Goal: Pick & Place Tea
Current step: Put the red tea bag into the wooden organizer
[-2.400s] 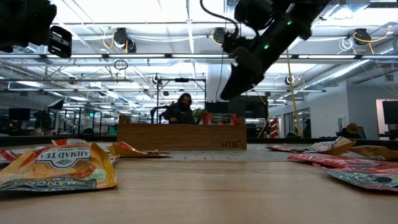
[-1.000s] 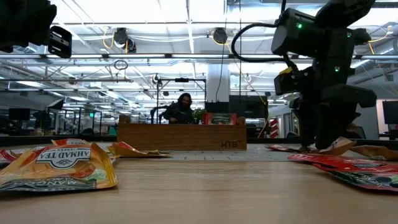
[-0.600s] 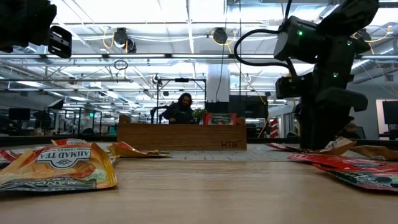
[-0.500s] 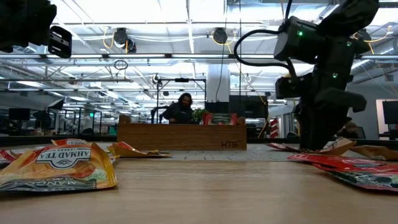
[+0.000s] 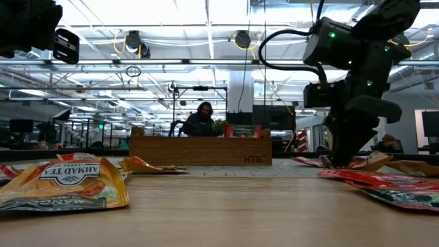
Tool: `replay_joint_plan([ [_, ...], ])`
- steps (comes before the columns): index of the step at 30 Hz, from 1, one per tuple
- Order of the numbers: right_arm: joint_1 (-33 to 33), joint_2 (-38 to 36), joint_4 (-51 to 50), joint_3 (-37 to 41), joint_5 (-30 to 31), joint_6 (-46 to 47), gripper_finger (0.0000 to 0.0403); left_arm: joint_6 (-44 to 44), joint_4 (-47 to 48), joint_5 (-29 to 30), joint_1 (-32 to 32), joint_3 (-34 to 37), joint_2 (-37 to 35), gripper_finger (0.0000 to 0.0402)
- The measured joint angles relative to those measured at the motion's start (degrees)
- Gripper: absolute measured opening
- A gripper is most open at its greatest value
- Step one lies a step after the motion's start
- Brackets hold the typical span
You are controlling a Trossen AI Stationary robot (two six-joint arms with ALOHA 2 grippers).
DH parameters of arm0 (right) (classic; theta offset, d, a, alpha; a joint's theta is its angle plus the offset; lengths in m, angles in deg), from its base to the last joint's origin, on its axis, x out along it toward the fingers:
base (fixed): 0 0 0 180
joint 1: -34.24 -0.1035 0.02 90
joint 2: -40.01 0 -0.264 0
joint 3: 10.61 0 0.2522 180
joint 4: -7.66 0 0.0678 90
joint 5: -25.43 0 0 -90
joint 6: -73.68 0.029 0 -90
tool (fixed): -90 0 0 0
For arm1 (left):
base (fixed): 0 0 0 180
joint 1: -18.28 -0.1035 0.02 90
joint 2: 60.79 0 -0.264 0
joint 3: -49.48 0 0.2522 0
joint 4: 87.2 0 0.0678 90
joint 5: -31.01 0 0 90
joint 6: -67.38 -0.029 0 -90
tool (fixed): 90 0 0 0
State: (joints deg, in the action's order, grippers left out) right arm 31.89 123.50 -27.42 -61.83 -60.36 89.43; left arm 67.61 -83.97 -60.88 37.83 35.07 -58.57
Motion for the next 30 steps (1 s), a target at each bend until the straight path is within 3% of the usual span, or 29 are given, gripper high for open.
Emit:
replay_joint_plan([
  [5,-0.04,-5.12,-1.64,-1.43,0.55,1.32,0.0004,0.00,0.00,0.00,0.00,0.00,0.02,0.0035],
  [10,-1.73,-9.65,7.93,-2.31,4.86,3.04,0.0003,0.00,-0.02,-0.02,0.00,0.00,0.02,0.0035],
  [13,-2.92,-9.00,18.97,-2.40,7.58,2.89,0.0002,0.00,0.03,0.00,0.00,0.00,0.02,0.0035],
  [21,-3.14,4.87,49.73,-2.48,15.51,-3.44,0.0001,0.00,-0.02,0.00,-0.01,0.00,0.02,0.0035],
  [30,0.77,18.57,67.38,-2.47,17.00,-4.91,0.0001,0.01,0.00,-0.01,0.00,0.00,0.01,0.0035],
])
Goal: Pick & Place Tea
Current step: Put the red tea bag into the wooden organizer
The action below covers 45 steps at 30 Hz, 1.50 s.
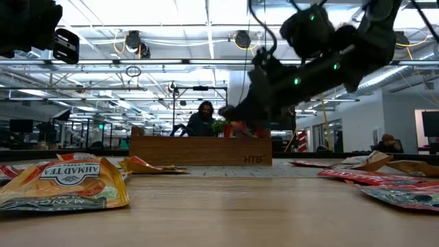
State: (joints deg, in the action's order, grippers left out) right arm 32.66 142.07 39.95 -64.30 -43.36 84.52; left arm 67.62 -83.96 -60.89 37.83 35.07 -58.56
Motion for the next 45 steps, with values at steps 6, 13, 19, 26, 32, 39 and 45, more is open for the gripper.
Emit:
replay_joint_plan([
  [6,0.87,2.97,2.50,0.00,0.00,-0.06,0.0016,-0.01,0.00,0.01,-0.01,0.00,0.00,0.0035],
  [13,0.34,1.71,2.96,-0.02,0.04,-1.95,0.0072,-0.01,0.00,0.00,-0.01,0.00,0.00,0.0035],
  [19,0.34,0.38,3.12,-0.04,3.60,-5.30,0.0119,-0.01,0.00,0.01,0.00,0.00,-0.01,0.0035],
  [26,0.27,0.17,1.40,-0.04,5.82,-7.05,0.0149,-0.01,0.00,0.01,0.00,0.00,0.01,0.0035],
  [32,-0.56,0.16,1.55,-0.04,5.82,-12.52,0.0153,-0.01,-0.02,0.01,0.00,0.00,0.01,0.0035],
  [39,1.28,-6.77,-16.55,-7.27,-3.31,-13.87,0.0159,-0.01,-0.02,0.00,0.00,0.00,0.00,0.0035],
  [45,8.59,-6.89,-60.19,-32.05,-25.60,-14.08,0.0160,-0.01,-0.06,0.01,0.00,-0.04,-0.01,0.0035],
])
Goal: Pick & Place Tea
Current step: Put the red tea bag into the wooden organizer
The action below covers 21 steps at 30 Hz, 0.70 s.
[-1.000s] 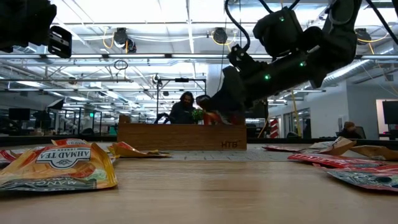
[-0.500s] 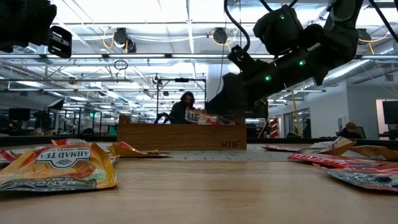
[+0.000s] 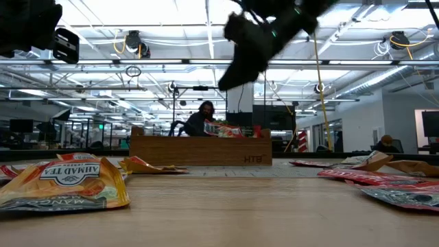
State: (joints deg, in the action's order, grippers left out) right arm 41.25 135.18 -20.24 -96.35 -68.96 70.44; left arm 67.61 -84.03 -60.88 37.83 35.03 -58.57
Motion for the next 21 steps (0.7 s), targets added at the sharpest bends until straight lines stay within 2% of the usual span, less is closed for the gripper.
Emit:
replay_joint_plan([
  [4,5.16,6.16,-22.31,-17.08,-8.71,-5.08,0.0160,0.00,-0.03,0.00,-0.01,0.00,0.00,0.0035],
  [7,8.07,11.53,-30.67,-24.78,-10.82,-8.44,0.0160,0.00,0.00,0.00,0.00,0.00,0.00,0.0035],
  [13,9.89,18.73,-29.61,-26.98,-16.68,-11.48,0.0160,0.00,0.03,0.00,0.00,0.00,0.02,0.0035],
  [21,9.93,22.76,-26.65,-27.05,-18.50,-13.95,0.0160,0.00,0.04,-0.02,0.00,0.00,0.02,0.0035],
])
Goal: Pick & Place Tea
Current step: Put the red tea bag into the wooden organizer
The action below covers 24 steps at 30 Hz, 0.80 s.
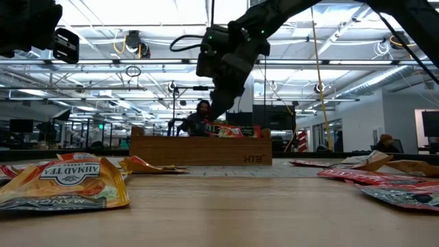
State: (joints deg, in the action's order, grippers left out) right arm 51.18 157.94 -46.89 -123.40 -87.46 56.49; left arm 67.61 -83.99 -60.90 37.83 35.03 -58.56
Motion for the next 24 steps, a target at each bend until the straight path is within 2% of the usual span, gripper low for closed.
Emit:
replay_joint_plan([
  [12,0.51,0.11,1.60,0.00,-1.35,0.00,0.0160,0.00,0.00,0.00,0.00,0.00,0.00,0.0035],
  [19,0.58,3.88,1.95,0.05,-4.35,1.07,0.0160,0.00,0.00,0.00,-0.02,0.00,0.00,0.0035],
  [24,0.16,4.11,0.58,0.09,-4.16,0.20,0.0160,0.00,0.00,0.02,0.00,0.00,0.00,0.0035],
])
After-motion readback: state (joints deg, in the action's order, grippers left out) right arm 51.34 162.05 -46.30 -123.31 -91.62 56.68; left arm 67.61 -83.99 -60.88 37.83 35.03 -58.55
